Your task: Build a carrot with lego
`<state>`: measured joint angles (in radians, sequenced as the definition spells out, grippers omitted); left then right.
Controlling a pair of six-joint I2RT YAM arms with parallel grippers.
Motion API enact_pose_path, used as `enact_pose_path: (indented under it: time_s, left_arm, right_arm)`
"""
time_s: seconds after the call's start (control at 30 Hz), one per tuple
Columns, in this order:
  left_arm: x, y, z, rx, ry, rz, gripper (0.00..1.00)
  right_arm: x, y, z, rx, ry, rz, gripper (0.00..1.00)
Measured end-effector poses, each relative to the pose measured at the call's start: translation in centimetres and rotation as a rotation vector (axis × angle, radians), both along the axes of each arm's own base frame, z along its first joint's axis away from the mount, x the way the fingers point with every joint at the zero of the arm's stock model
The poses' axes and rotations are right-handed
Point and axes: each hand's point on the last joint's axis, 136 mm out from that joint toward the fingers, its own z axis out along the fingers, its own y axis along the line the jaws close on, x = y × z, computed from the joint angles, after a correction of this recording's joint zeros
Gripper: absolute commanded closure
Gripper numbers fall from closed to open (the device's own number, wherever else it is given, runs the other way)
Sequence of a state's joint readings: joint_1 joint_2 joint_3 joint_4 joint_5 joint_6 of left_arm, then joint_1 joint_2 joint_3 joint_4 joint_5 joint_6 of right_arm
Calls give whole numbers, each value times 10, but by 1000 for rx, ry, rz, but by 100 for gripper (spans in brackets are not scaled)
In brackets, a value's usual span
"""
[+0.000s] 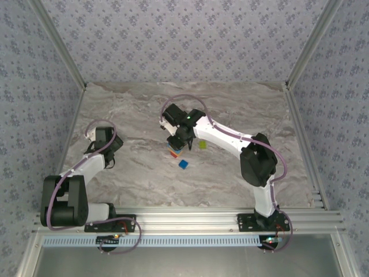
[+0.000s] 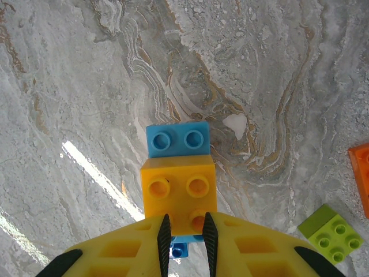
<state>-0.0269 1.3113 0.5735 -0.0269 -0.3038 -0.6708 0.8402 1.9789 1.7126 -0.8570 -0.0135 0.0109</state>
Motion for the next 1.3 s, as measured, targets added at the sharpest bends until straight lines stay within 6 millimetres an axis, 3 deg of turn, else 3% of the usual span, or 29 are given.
enact_pose_path:
  time_s: [0.17,0.37,0.67,0.77,0.9,1.03,1.1,1.2,1.3]
  left_arm:
    - [0,0,0,0,0,0,16]
    - [0,0,0,0,0,0,16]
    - [0,0,0,0,0,0,16]
    - [0,0,0,0,0,0,16]
    - [0,0,0,0,0,0,16]
    - [0,0,0,0,0,0,16]
    - [0,0,0,0,0,0,16]
    - [0,0,0,0,0,0,16]
    - [0,0,0,0,0,0,16]
  right_arm:
    - [0,0,0,-1,-1,0,71]
    - [0,-1,1,1,-3,-1,59]
    - [5,-1,7,7,-37,-9,51]
    - [11,1,20,32,-83,-17,49]
    - [20,0,54,89,-183,-39,42]
    - [32,-19,79,124,-248,-89,35]
    - [47,-37,81,122,-251,-133,31]
    - [75,-71,64,77,-222,-202,29]
    - [95,-98,23,-21,-159,-223,26]
